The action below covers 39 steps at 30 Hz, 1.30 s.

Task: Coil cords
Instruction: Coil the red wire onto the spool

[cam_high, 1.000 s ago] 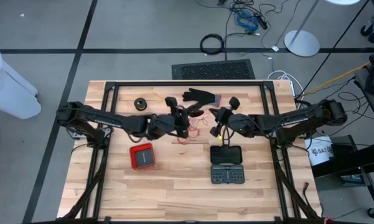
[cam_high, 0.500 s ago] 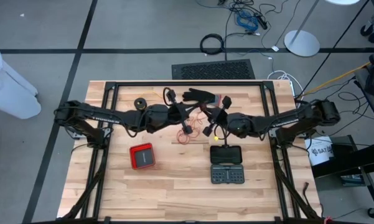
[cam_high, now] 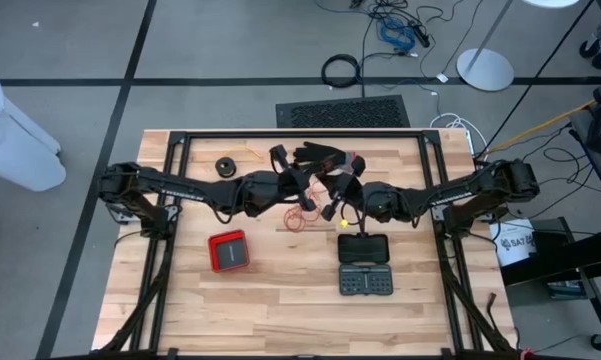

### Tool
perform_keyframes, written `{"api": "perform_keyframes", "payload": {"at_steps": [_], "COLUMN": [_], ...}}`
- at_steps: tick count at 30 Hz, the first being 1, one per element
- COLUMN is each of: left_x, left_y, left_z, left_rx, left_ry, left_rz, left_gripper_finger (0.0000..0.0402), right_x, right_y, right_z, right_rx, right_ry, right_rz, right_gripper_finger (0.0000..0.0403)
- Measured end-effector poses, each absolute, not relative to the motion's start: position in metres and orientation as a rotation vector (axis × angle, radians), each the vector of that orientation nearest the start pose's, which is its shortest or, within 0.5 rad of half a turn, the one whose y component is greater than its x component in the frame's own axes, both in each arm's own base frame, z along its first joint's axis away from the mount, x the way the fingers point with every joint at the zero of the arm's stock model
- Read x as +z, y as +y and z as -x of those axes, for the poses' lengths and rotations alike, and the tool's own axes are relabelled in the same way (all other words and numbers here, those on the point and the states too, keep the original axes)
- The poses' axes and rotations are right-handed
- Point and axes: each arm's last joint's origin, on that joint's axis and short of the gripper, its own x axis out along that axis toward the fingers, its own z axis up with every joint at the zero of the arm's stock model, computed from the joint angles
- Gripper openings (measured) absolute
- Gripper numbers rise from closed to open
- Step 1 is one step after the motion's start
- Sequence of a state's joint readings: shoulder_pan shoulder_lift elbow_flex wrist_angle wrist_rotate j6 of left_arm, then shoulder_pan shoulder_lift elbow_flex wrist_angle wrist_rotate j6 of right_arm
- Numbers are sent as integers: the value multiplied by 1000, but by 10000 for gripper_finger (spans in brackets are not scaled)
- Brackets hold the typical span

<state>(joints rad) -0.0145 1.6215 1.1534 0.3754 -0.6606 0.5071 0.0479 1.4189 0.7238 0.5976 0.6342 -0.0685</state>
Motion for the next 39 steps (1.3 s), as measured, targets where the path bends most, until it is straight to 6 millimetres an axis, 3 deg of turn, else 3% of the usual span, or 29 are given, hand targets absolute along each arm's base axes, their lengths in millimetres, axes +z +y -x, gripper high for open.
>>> {"api": "perform_keyframes", "payload": {"at_steps": [14, 32, 39], "left_x": [291, 290, 292], "left_y": [17, 17, 19], "left_z": [-367, -368, -368], "left_rx": [585, 560, 591], "left_ry": [398, 391, 379], "left_rz": [-636, -633, -627], "left_gripper_finger": [0, 0, 0], "right_x": [240, 237, 232], "right_y": [-1, 0, 1], "right_z": [-299, -299, -300], "right_rx": [-488, -473, -450], "right_ry": [136, 174, 213], "right_rz": [44, 59, 83], "right_gripper_finger": [0, 0, 36]}}
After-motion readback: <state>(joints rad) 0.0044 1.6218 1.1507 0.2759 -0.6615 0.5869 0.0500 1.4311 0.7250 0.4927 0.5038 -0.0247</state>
